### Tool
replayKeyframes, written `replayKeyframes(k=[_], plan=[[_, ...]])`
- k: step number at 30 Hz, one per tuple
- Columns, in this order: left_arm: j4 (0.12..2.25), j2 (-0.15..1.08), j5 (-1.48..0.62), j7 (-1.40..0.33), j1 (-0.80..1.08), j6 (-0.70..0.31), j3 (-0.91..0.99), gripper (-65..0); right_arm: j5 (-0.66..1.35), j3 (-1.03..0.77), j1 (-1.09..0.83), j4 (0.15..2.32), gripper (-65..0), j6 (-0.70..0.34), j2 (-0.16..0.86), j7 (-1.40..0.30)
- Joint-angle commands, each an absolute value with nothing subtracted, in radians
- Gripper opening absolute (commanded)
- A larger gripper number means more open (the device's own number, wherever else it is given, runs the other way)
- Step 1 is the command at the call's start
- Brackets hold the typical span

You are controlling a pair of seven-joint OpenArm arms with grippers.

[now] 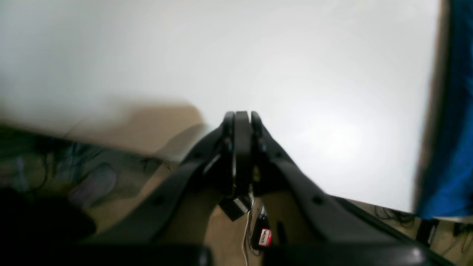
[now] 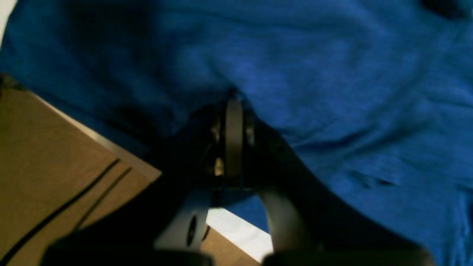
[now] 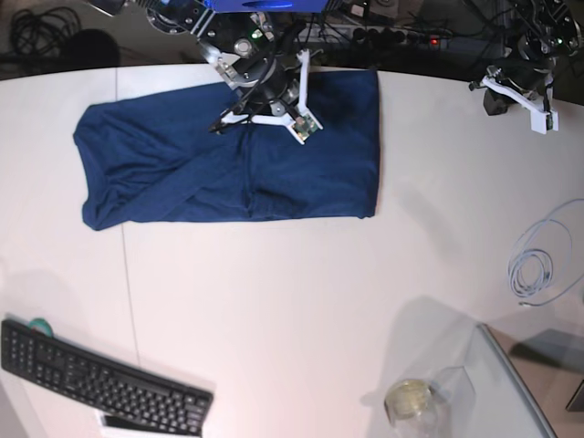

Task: Layout the t-shirt on the table in an organized manner, then fold the t-shirt properly
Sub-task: 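Release the right end and press the shirt flat with the right gripper, then grasp both short ends of the shirt with both grippers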

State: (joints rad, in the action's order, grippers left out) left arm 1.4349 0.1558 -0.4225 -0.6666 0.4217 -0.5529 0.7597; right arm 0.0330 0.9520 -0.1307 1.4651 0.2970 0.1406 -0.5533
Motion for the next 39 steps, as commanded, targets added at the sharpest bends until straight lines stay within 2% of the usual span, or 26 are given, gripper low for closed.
replayKeyframes(k=[1, 8, 15, 18, 20, 21, 22, 24, 27, 29, 32, 36, 39], plan=[[1.448, 0.171, -0.437, -0.651, 0.427, -0.559, 0.766, -65.0, 0.022, 0.952, -0.131, 1.475, -65.0, 0.302, 0.142, -0.538], [1.448, 0.173, -0.437, -0.651, 0.433, -0.559, 0.774, -65.0, 0.019, 0.952, -0.171, 1.52, -65.0, 0.302, 0.188, -0.599], [1.448, 0.173, -0.437, -0.651, 0.429, -0.559, 0.765, -65.0, 0.018, 0.923, -0.18, 1.71, -65.0, 0.308, 0.266, -0.671], [1.448, 0.173, -0.437, -0.651, 0.429, -0.559, 0.765, -65.0, 0.018, 0.797, -0.205, 1.802, -65.0, 0.308, 0.282, -0.708], [1.448, 0.173, -0.437, -0.651, 0.43, -0.559, 0.765, -65.0, 0.025, 0.628, -0.243, 1.867, -65.0, 0.306, 0.28, -0.716], [1.448, 0.173, -0.437, -0.65, 0.432, -0.559, 0.765, -65.0, 0.041, 0.516, -0.272, 1.896, -64.1, 0.3, 0.272, -0.713], [1.448, 0.173, -0.437, -0.648, 0.433, -0.559, 0.765, -65.0, 0.079, 0.409, -0.289, 1.922, -59.9, 0.289, 0.263, -0.711], [1.446, 0.173, -0.437, -0.621, 0.437, -0.559, 0.765, -65.0, 0.203, 0.229, -0.297, 1.949, -47.1, 0.208, 0.245, -0.711], [1.417, 0.173, -0.437, -0.593, 0.44, -0.559, 0.765, -65.0, 0.417, -0.005, -0.297, 1.939, -27.6, 0.028, 0.234, -0.713], [1.388, 0.173, -0.437, -0.587, 0.437, -0.559, 0.765, -65.0, 0.584, -0.163, -0.289, 1.893, -18.0, -0.113, 0.22, -0.716], [1.379, 0.173, -0.437, -0.587, 0.437, -0.559, 0.759, -65.0, 0.72, -0.317, -0.249, 1.778, -17.9, -0.254, 0.217, -0.719], [1.388, 0.173, -0.437, -0.555, 0.444, -0.559, 0.697, -65.0, 0.74, -0.438, -0.159, 1.526, -17.9, -0.352, 0.232, -0.72], [1.386, 0.171, -0.437, -0.539, 0.444, -0.559, 0.648, -65.0, 0.743, -0.456, -0.102, 1.356, -17.9, -0.429, 0.282, -0.72]])
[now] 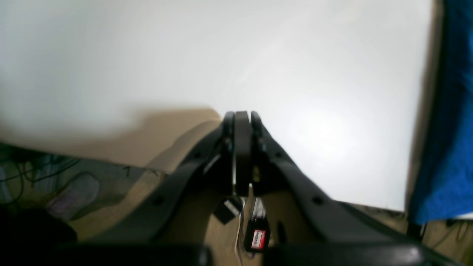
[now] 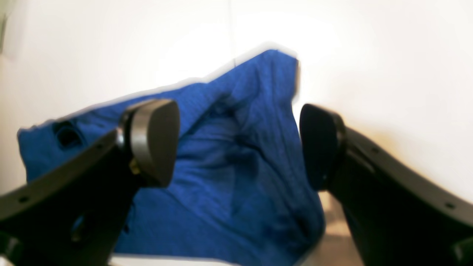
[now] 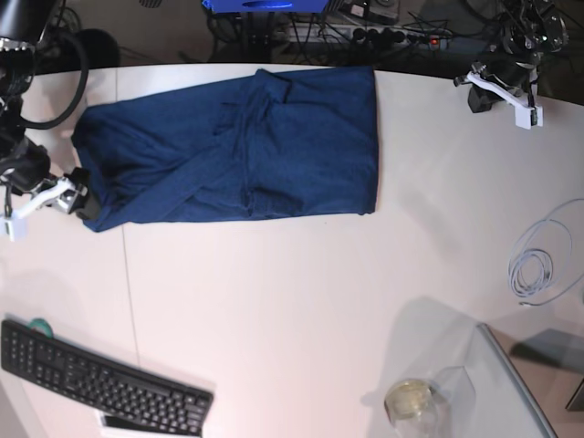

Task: Layout the t-shirt on the table in an organized manner, then fold the t-shirt properly
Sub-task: 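Grasp both short ends of the shirt with both grippers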

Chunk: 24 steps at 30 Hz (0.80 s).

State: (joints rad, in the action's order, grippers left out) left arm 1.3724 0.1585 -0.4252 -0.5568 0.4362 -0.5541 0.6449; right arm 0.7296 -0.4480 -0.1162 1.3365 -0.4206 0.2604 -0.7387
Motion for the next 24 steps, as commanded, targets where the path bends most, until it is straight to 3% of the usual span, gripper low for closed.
replayKeyframes(k=[1, 6, 13, 24], plan=[[1.386, 0.171, -0.437, -0.538, 0.444, -0.559, 0.638, -65.0, 0.742, -0.456, -0.087, 1.313, -17.9, -0.441, 0.291, -0.72], [1.383, 0.168, -0.437, -0.538, 0.437, -0.559, 0.601, -65.0, 0.74, -0.456, -0.044, 1.129, -17.9, -0.478, 0.323, -0.722], [1.374, 0.166, -0.437, -0.535, 0.398, -0.556, 0.506, -65.0, 0.742, -0.455, -0.077, 1.113, -19.1, -0.584, 0.298, -0.822], [1.279, 0.137, -0.437, -0.535, 0.237, -0.553, 0.358, -65.0, 0.739, -0.357, -0.085, 1.055, -19.5, -0.588, 0.286, -0.739]])
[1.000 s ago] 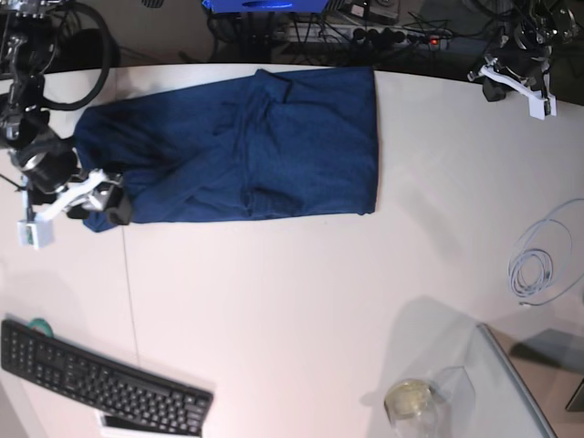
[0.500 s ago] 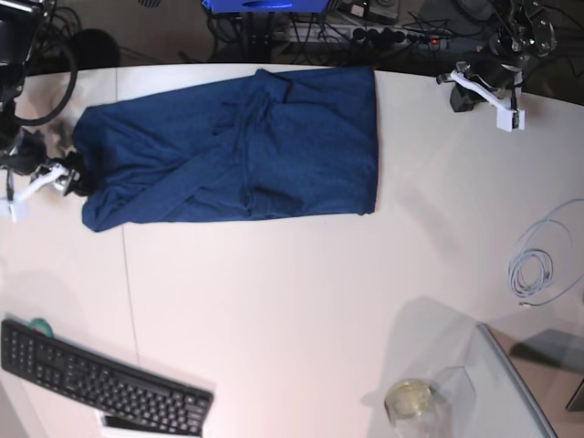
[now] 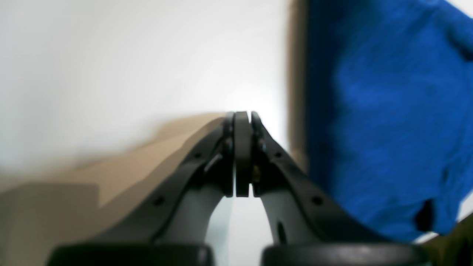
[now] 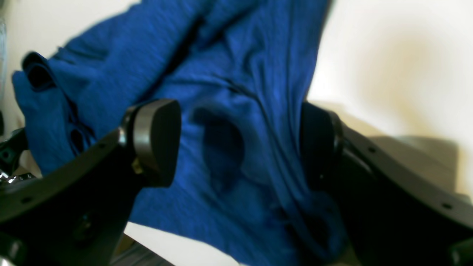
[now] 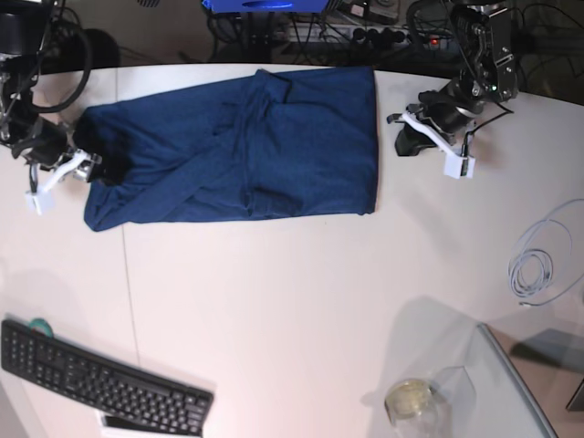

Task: Layout the t-shirt on the table in an organized manner, then fold the t-shirt properly
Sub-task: 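Grasp both short ends of the shirt with both grippers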

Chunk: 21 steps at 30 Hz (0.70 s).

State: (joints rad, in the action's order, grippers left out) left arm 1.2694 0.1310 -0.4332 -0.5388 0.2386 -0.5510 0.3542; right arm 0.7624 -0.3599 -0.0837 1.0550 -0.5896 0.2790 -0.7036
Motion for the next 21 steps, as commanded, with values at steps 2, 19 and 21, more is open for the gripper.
replayKeyframes(k=[2, 19, 21], plan=[[1.262, 0.136, -0.437, -0.535, 0.217, -0.552, 0.334, -65.0, 0.74, -0.34, -0.091, 1.064, -19.7, -0.588, 0.283, -0.742], [1.047, 0.107, -0.437, -0.394, -0.001, -0.429, 0.036, -65.0, 0.74, -0.245, -0.12, 1.076, -19.8, -0.588, 0.28, -0.736], [1.061, 0.107, -0.437, -0.394, -0.001, -0.429, 0.036, -65.0, 0.739, -0.248, -0.12, 1.073, -19.8, -0.588, 0.28, -0.734]])
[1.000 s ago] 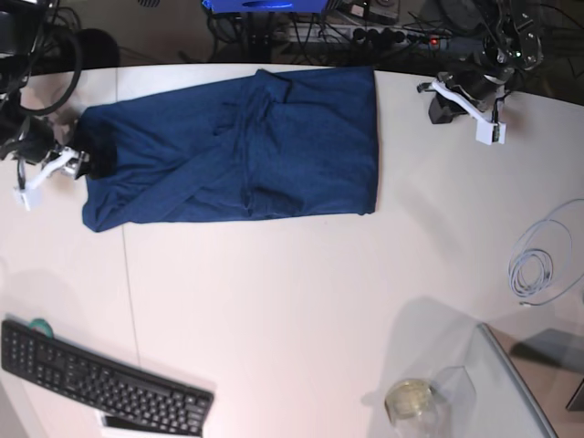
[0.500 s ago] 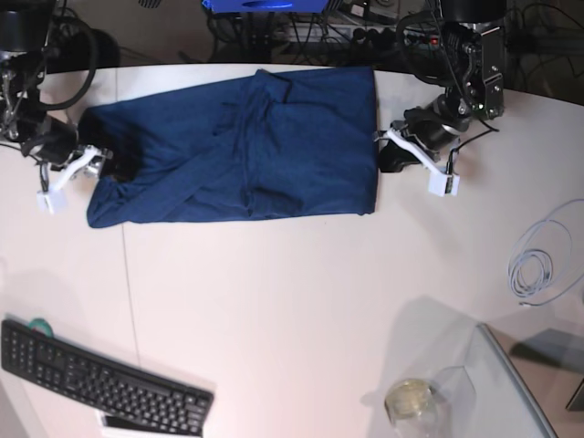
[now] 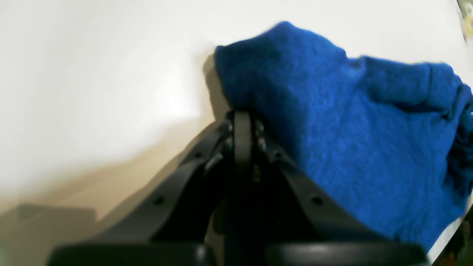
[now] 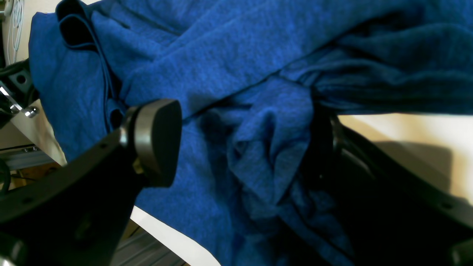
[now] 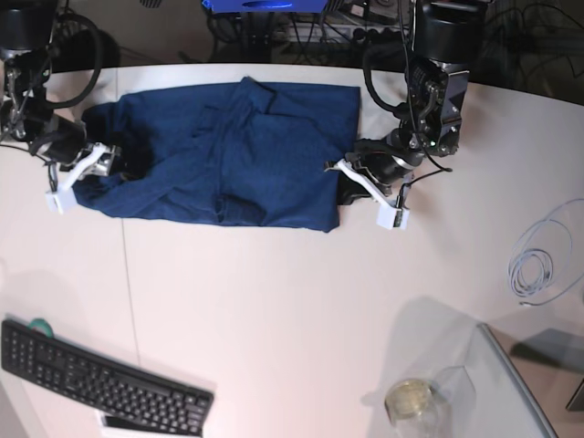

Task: Layout the t-shirt on the table in an organized manner, then fold the t-shirt properly
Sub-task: 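Grasp both short ends of the shirt with both grippers, then fold the end held by the right gripper over toward the left gripper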

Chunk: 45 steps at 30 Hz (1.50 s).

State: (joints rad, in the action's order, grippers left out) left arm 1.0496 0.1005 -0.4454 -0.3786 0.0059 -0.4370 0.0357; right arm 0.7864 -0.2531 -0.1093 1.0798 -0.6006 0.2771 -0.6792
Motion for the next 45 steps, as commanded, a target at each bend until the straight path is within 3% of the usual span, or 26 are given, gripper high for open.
replayKeyframes(k=[1, 4, 13, 21, 30, 40, 45], plan=[[1.07, 0.11, -0.438, -0.394, 0.002, -0.429, 0.036, -65.0, 0.739, -0.251, -0.12, 1.07, -20.0, -0.588, 0.282, -0.734], [1.099, 0.12, -0.438, -0.395, 0.012, -0.429, 0.038, -65.0, 0.739, -0.252, -0.114, 1.07, -27.3, -0.588, 0.288, -0.734], [1.139, 0.142, -0.438, -0.398, 0.035, -0.429, 0.038, -65.0, 0.737, -0.248, -0.094, 1.081, -65.0, -0.587, 0.289, -0.734], [1.156, 0.153, -0.438, -0.398, 0.048, -0.429, 0.038, -65.0, 0.74, -0.243, -0.139, 1.423, -64.4, -0.568, 0.272, -0.875], [1.156, 0.137, -0.438, -0.398, 0.048, -0.429, 0.036, -65.0, 0.739, -0.147, -0.183, 1.718, -64.4, -0.383, 0.13, -1.049], [1.158, 0.136, -0.438, -0.398, 0.05, -0.429, 0.027, -65.0, 0.739, 0.171, -0.165, 1.727, -64.4, -0.165, 0.117, -0.974], [1.158, 0.136, -0.438, -0.398, 0.056, -0.429, 0.025, -65.0, 0.739, 0.266, -0.117, 1.65, -64.4, -0.142, 0.117, -0.906]])
